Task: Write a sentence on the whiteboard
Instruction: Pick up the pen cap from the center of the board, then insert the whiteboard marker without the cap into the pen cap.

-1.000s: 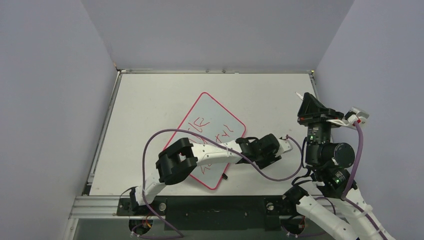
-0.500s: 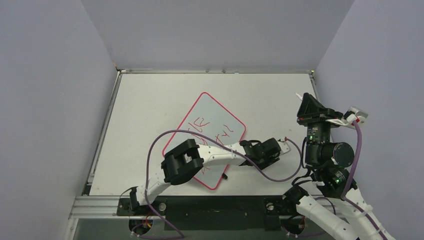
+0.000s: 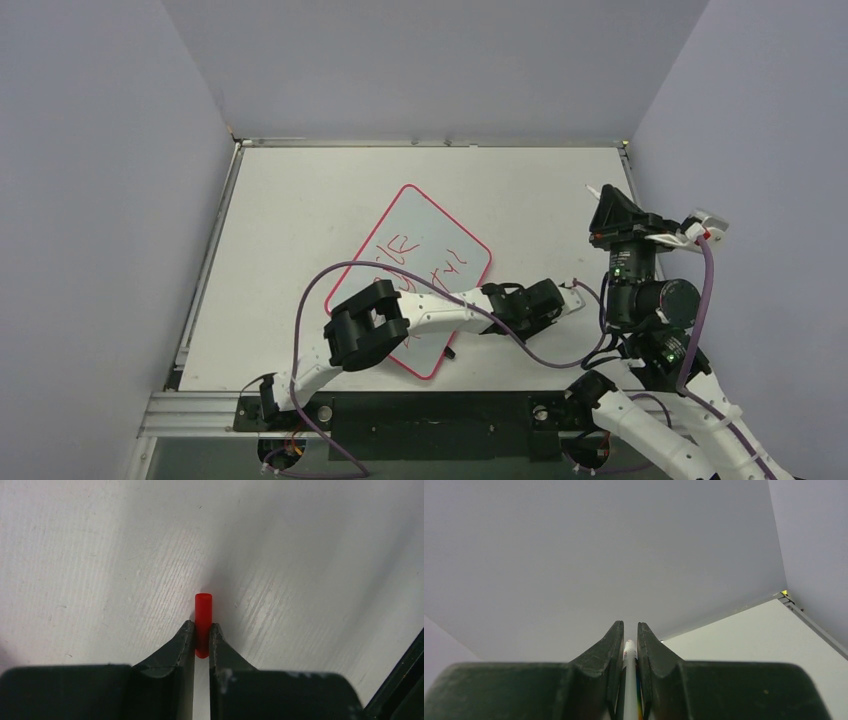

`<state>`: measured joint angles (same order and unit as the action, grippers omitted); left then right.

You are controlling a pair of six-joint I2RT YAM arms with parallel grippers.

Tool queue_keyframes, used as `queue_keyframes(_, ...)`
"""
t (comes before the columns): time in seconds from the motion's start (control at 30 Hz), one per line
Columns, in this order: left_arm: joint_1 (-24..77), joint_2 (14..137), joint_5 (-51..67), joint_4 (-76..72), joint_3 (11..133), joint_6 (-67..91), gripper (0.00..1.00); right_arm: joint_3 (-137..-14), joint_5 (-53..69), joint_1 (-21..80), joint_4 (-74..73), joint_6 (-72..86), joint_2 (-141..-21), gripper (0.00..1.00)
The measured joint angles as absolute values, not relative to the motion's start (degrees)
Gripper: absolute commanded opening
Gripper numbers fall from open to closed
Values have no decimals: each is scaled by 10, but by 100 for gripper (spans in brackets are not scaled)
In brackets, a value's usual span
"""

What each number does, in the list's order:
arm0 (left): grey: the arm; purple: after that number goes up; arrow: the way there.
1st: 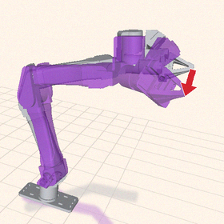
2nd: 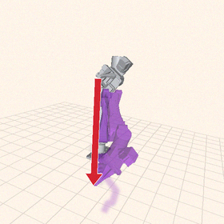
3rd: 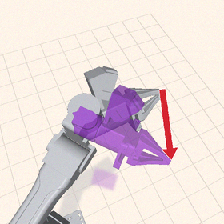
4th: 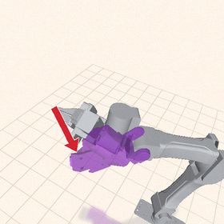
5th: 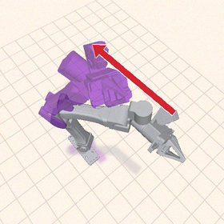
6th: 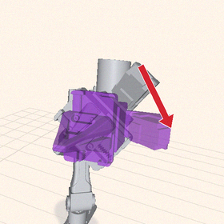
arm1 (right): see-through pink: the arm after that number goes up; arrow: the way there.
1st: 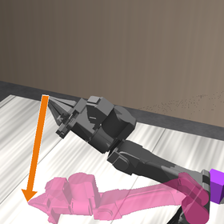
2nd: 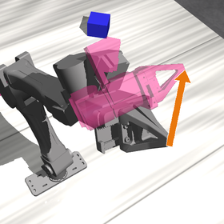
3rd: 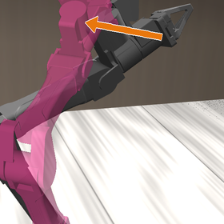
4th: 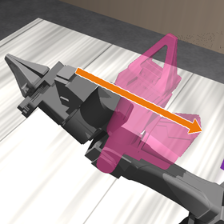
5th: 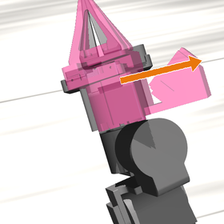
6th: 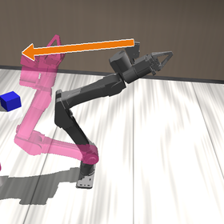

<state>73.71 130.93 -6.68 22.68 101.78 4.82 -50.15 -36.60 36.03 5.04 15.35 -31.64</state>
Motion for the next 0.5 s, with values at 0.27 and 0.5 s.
queue_keyframes(0.27,733,1284,-43,192,971,45,0,-502,-359,360,46,153,-323,0)
queue_keyframes(0.5,733,1194,-7,207,891,49,0,-509,-350,360,32,150,-335,0)
